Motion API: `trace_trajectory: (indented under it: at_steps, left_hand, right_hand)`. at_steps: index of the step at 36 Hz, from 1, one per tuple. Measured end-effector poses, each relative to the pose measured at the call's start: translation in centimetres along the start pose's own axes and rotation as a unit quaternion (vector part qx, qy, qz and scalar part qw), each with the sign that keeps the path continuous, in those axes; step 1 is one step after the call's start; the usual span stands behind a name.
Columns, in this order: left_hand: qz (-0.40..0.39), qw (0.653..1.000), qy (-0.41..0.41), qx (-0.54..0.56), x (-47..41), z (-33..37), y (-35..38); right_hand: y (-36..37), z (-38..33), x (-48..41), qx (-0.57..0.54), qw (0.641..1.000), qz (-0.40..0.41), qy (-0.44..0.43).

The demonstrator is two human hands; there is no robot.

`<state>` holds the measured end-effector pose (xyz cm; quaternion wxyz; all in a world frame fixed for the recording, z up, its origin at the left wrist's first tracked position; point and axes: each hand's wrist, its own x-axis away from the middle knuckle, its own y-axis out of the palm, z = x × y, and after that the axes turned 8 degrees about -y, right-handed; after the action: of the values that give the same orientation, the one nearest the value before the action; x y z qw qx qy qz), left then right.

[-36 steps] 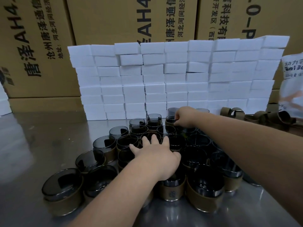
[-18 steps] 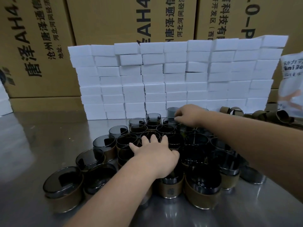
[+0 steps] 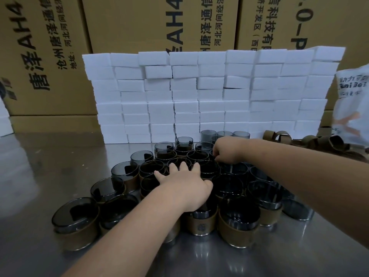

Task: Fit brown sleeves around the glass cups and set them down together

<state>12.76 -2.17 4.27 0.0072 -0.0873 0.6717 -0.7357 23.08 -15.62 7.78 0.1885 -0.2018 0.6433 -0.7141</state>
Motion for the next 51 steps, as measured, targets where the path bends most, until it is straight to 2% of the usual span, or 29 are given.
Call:
trace_trajectory:
  at_steps: [5,9,14,17,21,25,30,33,38,42,43,45,46,48,51]
  left_hand:
    - [0.003,1.0,0.001,0.004,-0.1,0.0,0.0]
    - [0.003,1.0,0.001,0.006,0.0,0.0,0.0]
    - [0.005,1.0,0.004,0.008,0.3,0.0,-0.2]
    - [0.005,1.0,0.004,0.011,0.3,-0.1,-0.2]
    - [0.012,0.999,0.001,0.05,0.1,-0.1,-0.3]
    - [0.111,0.983,0.024,0.144,-0.4,-0.5,-0.8]
    - [0.209,0.923,0.113,0.303,-0.1,-0.5,-1.1]
    - [0.243,0.896,0.154,0.337,0.3,-0.3,-1.1]
    - [0.223,0.898,0.154,0.346,0.6,-0.3,-0.8]
    - [0.214,0.91,0.142,0.325,0.6,-0.3,-0.5]
    - [0.214,0.912,0.14,0.321,0.6,-0.3,-0.4]
    - [0.211,0.916,0.136,0.314,0.5,-0.4,-0.4]
    - [0.205,0.918,0.135,0.311,0.5,-0.4,-0.3]
    - [0.193,0.923,0.133,0.306,0.4,-0.4,-0.2]
    - [0.189,0.926,0.128,0.299,0.2,-0.3,0.0]
  right_hand:
    - [-0.1,0.1,0.0,0.004,0.999,0.022,0.043]
    - [-0.8,0.5,0.6,-0.05,0.99,0.1,0.081]
    - [-2.5,1.1,1.4,-0.157,0.955,0.229,0.102]
    - [-3.6,0.8,2.0,-0.263,0.918,0.278,0.104]
    - [-4.4,-0.3,2.9,-0.396,0.872,0.266,0.109]
    - [-3.7,-1.8,4.0,-0.521,0.812,0.231,0.125]
    - [-2.3,-2.5,4.0,-0.632,0.742,0.189,0.122]
    - [-1.9,-2.8,3.9,-0.653,0.728,0.178,0.112]
    - [-2.0,-2.2,5.1,-0.623,0.749,0.198,0.109]
    - [-2.1,1.5,6.1,-0.554,0.768,0.281,0.155]
    - [-2.0,2.8,6.4,-0.518,0.782,0.303,0.17]
    - [-1.5,5.9,7.1,-0.372,0.847,0.311,0.216]
    - [-1.1,7.3,7.6,-0.291,0.88,0.294,0.235]
    - [-0.1,9.9,8.7,-0.173,0.92,0.232,0.266]
    - [1.7,13.4,10.2,-0.049,0.945,0.126,0.297]
